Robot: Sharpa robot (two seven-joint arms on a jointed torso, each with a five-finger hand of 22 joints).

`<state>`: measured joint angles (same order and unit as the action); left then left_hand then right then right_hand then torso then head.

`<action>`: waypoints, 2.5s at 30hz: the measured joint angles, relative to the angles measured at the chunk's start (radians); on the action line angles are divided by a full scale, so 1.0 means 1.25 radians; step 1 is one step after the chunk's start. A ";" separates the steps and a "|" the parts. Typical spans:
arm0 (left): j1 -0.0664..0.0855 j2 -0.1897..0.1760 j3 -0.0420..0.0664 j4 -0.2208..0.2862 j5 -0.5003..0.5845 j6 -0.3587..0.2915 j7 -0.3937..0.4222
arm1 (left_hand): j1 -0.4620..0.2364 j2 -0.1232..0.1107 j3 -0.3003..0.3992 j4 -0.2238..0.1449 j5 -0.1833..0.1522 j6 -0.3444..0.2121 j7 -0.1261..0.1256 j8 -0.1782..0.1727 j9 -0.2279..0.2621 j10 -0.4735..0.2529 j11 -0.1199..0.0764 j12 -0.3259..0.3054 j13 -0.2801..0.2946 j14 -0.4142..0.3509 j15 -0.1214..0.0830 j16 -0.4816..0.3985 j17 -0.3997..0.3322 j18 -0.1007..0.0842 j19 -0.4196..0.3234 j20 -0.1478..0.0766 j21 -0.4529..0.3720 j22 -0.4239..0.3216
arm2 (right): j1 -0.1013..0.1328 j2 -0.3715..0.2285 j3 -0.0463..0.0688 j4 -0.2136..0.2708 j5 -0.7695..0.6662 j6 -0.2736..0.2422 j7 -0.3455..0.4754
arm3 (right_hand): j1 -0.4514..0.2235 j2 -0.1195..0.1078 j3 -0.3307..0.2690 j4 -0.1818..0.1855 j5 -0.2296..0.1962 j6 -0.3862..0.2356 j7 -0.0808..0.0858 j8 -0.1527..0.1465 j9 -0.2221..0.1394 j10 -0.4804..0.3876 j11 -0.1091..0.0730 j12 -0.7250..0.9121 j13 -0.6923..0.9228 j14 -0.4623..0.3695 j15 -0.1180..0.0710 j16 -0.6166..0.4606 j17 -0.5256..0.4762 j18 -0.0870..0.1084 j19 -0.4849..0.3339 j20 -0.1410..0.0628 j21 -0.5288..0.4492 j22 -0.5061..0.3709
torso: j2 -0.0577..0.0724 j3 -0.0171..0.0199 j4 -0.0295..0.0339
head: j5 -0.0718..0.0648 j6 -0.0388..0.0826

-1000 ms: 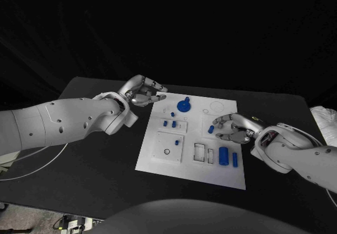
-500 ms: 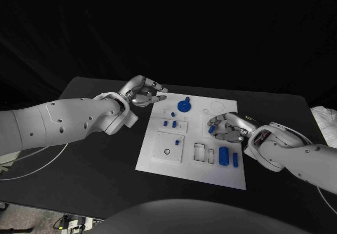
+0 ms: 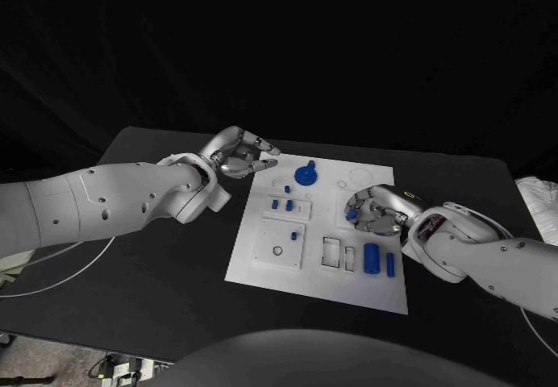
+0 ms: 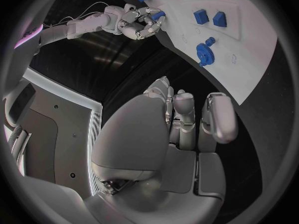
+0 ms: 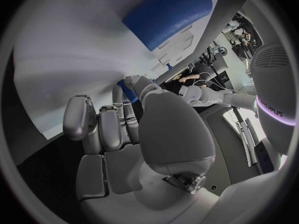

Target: Assemble the parts on the task board

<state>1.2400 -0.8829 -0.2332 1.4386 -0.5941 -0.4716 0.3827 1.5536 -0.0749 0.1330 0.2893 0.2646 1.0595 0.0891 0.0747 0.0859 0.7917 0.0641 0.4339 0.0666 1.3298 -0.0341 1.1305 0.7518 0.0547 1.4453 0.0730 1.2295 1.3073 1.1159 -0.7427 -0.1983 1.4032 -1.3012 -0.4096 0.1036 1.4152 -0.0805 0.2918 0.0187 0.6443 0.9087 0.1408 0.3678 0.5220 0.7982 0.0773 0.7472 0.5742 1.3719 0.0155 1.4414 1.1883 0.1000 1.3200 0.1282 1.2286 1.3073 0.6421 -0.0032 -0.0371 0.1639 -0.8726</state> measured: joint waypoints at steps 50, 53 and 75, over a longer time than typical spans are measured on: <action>-0.019 0.048 0.000 -0.044 -0.002 0.013 -0.002 | 0.013 0.013 0.004 0.000 0.009 0.000 0.006 0.000 -0.001 0.003 0.003 0.000 -0.001 -0.053 0.013 -0.056 -0.093 0.012 -0.030 0.013 -0.074 0.000 | 0.051 0.159 0.007 0.142 -0.038 0.213 -0.093 | -0.014 -0.009 0.056 -0.025 -0.042 -0.072 0.010 -0.003 0.085 0.006 0.007 -0.054 -0.027 -0.019 0.007 -0.022 -0.033 0.000 -0.029 0.000 -0.018 0.000 | -0.005 0.0024 0.0118 | 0.032 0.000; -0.019 0.050 0.000 -0.045 -0.002 0.013 -0.002 | 0.013 0.013 0.004 0.000 0.009 0.000 0.006 0.000 -0.001 0.003 0.003 0.000 -0.001 -0.053 0.013 -0.056 -0.093 0.012 -0.030 0.013 -0.074 0.000 | 0.043 0.174 0.007 0.134 -0.064 0.230 -0.104 | -0.017 -0.012 0.056 -0.025 -0.042 -0.072 0.010 -0.007 0.082 0.006 0.007 -0.058 -0.028 -0.011 0.009 -0.015 -0.021 0.000 -0.024 0.005 -0.009 0.000 | -0.005 0.0024 0.0124 | 0.033 0.000; -0.019 0.056 0.000 -0.045 -0.002 0.014 -0.003 | 0.013 0.013 0.004 0.000 0.009 0.000 0.006 0.000 -0.001 0.003 0.003 0.000 -0.001 -0.053 0.013 -0.056 -0.094 0.012 -0.033 0.010 -0.074 0.000 | 0.022 0.206 0.007 0.152 -0.309 0.235 -0.154 | -0.024 -0.019 0.066 -0.035 -0.042 -0.059 0.009 -0.018 0.071 0.022 0.008 -0.059 -0.030 0.016 0.005 0.007 0.025 -0.009 0.009 0.003 0.035 0.000 | -0.006 0.0024 0.0107 | 0.042 0.000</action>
<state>1.2169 -0.8128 -0.2330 1.3820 -0.5963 -0.4545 0.3794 1.5693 -0.0592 0.1385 0.2892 0.2759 1.0593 0.0960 0.0747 0.0850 0.7952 0.0676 0.4339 0.0655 1.2636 -0.0179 1.0609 0.6339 0.0698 1.4041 0.0855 1.1364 1.3076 1.1428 -0.4847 -0.1898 1.5928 -1.6877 -0.1157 -0.0887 1.3856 -0.1042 0.3743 -0.0245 0.5921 0.8343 0.1518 0.3458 0.6105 0.8258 0.0876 0.6735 0.5371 1.3919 0.0213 1.4496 1.2193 0.0885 1.3311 0.1322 1.2725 1.3075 0.6347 -0.0002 -0.0238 0.2165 -0.8726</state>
